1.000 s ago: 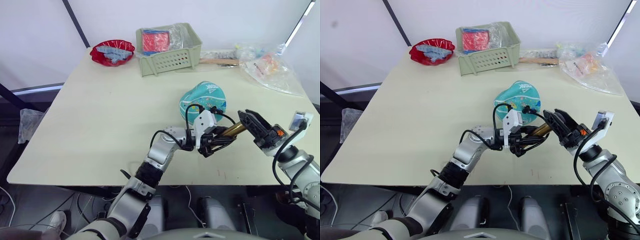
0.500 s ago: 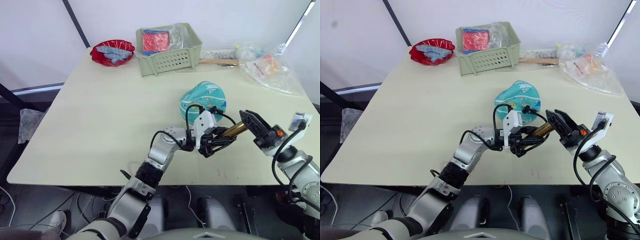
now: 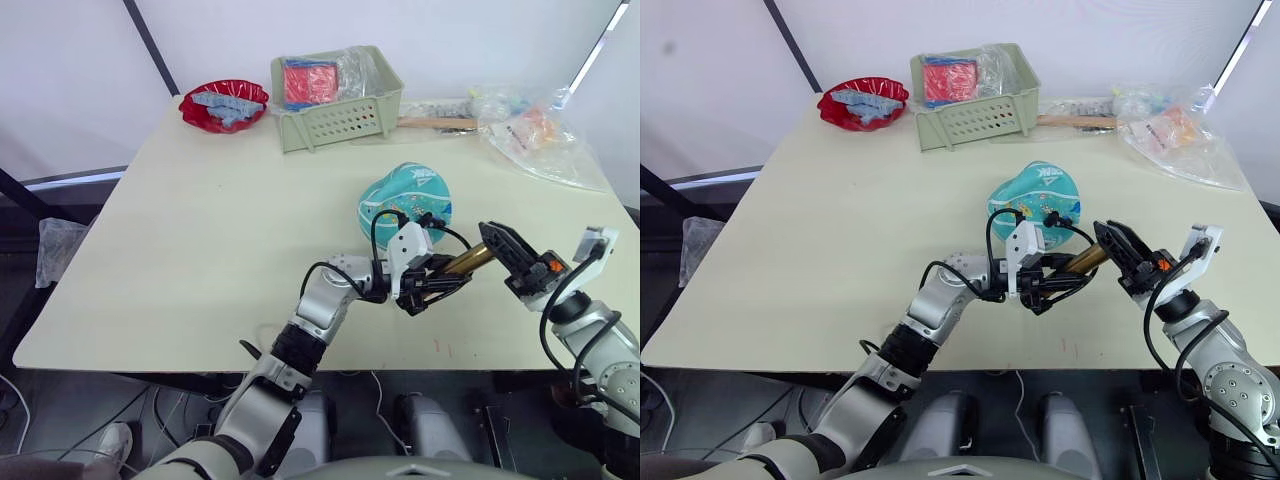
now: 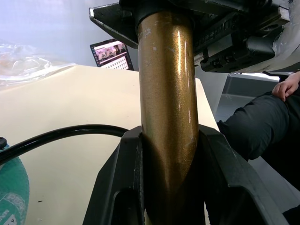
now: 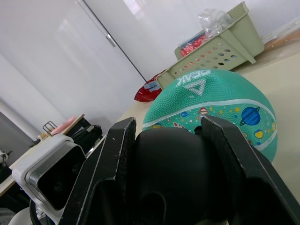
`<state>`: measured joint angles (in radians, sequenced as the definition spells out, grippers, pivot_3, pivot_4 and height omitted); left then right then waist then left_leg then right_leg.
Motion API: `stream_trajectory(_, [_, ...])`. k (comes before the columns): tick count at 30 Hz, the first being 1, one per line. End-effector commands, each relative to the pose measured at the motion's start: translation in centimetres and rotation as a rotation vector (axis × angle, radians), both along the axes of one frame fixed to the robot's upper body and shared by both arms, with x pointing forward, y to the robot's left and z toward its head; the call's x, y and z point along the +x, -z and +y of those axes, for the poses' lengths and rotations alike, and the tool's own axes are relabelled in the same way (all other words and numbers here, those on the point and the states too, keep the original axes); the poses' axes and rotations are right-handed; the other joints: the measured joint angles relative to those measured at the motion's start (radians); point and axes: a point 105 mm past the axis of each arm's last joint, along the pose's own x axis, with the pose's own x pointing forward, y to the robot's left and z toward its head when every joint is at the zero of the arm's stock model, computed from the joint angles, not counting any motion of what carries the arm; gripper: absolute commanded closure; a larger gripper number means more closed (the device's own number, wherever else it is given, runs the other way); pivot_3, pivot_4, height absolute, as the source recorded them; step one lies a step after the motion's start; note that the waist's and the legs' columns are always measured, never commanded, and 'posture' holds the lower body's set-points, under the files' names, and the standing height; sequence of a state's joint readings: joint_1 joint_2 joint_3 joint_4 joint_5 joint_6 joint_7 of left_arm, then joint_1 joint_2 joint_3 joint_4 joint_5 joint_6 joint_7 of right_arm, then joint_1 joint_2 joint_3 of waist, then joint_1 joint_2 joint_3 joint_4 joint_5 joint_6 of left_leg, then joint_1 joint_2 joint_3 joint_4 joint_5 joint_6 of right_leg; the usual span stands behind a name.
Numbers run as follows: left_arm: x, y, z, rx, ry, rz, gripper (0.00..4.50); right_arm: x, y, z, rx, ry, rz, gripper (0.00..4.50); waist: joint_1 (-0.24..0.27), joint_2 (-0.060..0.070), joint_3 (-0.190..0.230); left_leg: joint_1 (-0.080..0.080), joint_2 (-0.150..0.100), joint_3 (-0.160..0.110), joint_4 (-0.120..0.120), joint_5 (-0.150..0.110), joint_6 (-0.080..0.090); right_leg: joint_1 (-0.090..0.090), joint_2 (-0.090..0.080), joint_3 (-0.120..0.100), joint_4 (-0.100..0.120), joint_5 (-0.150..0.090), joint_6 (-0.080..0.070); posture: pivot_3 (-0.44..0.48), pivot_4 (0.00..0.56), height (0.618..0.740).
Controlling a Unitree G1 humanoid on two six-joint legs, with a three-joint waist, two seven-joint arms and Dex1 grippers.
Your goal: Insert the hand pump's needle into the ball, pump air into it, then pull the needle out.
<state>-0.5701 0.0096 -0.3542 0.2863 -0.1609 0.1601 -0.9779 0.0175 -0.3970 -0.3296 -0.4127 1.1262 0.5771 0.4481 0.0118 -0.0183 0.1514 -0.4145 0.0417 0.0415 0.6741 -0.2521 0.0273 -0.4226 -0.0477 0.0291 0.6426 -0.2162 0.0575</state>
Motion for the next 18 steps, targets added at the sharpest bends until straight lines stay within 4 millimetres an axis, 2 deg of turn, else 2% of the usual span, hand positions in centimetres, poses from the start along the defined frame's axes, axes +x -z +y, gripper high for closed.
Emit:
stream_trajectory(1, [0.2, -0.8, 0.0, -0.027, -0.014, -0.015, 2.14, -0.8, -1.6, 1.1, -0.058, -0.073, -0.09, 2.82, 0.0, 0.0, 0.0, 0.0, 0.0, 0.0, 0.0, 0.0, 0.0, 0.0, 0.0, 0.0, 0.0, 0.0, 0.0, 0.0, 0.15, 0.735])
stream_trajectory(6, [-0.6, -1.3, 0.5, -0.011, 0.046, -0.041, 0.11, -1.1, -1.7, 1.6, -0.21, -0.112, -0.147, 2.82, 0.0, 0.0, 0.0, 0.0, 0.0, 0.0, 0.0, 0.0, 0.0, 0.0, 0.0, 0.0, 0.0, 0.0, 0.0, 0.0, 0.15, 0.735])
stream_trajectory(11, [-1.2, -0.6, 2.7, 0.113, 0.12, -0.051, 0.04, -1.3, -3.2, 1.8, -0.311, -0.158, -0.232, 2.82, -0.005, 0.0, 0.0, 0.0, 0.0, 0.0, 0.0, 0.0, 0.0, 0.0, 0.0, 0.0, 0.0, 0.0, 0.0, 0.0, 0.15, 0.735])
stream_trajectory(16, [-1.4, 1.0, 4.6, 0.237, 0.137, -0.019, 0.04, -1.3, -4.1, 2.4, -0.388, -0.2, -0.291, 2.82, 0.0, 0.0, 0.0, 0.0, 0.0, 0.0, 0.0, 0.0, 0.0, 0.0, 0.0, -0.001, 0.0, 0.0, 0.0, 0.0, 0.15, 0.735])
stream_trajectory(18, [-1.4, 2.5, 5.2, 0.296, 0.133, 0.009, 0.04, -1.5, -4.3, 2.9, -0.447, -0.244, -0.316, 2.82, 0.001, 0.0, 0.0, 0.0, 0.0, -0.001, 0.0, 0.0, 0.0, 0.0, 0.0, -0.001, 0.0, 0.0, 0.0, 0.0, 0.15, 0.735])
